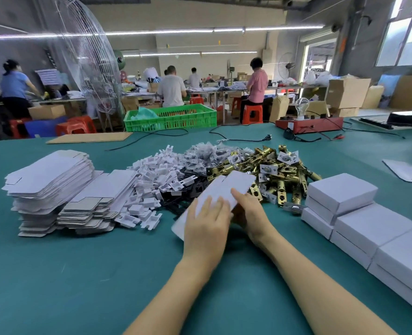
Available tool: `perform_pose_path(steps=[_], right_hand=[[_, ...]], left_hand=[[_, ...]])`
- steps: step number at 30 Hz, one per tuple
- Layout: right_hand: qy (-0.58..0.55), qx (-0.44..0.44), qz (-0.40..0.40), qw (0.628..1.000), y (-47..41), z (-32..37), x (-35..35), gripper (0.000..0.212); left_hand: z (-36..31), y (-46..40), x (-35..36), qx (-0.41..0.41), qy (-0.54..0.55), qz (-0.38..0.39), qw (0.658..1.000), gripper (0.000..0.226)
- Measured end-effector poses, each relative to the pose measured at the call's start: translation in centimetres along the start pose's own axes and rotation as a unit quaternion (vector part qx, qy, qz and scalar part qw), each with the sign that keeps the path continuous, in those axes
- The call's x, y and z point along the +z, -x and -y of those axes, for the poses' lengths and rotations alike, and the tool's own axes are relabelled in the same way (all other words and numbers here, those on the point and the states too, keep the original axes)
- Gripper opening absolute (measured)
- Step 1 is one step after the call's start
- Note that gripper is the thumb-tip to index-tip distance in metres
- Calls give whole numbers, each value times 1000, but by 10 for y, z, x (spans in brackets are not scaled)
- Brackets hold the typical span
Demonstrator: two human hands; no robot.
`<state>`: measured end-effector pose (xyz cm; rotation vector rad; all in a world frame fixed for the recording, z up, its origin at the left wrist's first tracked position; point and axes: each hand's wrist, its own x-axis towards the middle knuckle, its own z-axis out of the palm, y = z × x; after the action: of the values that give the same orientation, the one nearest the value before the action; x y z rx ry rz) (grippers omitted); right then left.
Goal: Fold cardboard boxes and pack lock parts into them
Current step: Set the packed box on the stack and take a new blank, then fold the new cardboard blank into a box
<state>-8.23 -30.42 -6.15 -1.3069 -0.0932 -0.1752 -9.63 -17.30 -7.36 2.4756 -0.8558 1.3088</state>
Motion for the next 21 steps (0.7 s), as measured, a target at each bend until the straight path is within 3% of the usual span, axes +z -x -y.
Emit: perform_pose_path(steps=[3, 7, 9, 11, 13, 18, 21], right_hand=[[-36, 4, -43, 998, -3, -3, -5, 17], [-134, 43, -66, 988, -4, 2, -15, 36], [-147, 44, -72, 985, -3, 3, -18, 43], [-153, 50, -73, 984, -3, 2, -17, 43], [-162, 58, -74, 982, -3, 1, -17, 39], [-191, 75, -45, 978, -5, 0, -18, 33], [-211, 109, -1, 971, -4, 0, -17, 30]], left_hand=[[4, 11, 0, 6, 150, 74, 986, 32], [16, 7, -6, -201, 185, 99, 957, 65], [22, 6, -9, -296, 268, 129, 908, 72], [25, 5, -12, -348, 398, 163, 833, 52], [26, 6, -11, -358, 465, 173, 791, 43], [24, 6, -9, -377, 485, 154, 774, 24], [24, 6, -6, -385, 473, 134, 781, 22]])
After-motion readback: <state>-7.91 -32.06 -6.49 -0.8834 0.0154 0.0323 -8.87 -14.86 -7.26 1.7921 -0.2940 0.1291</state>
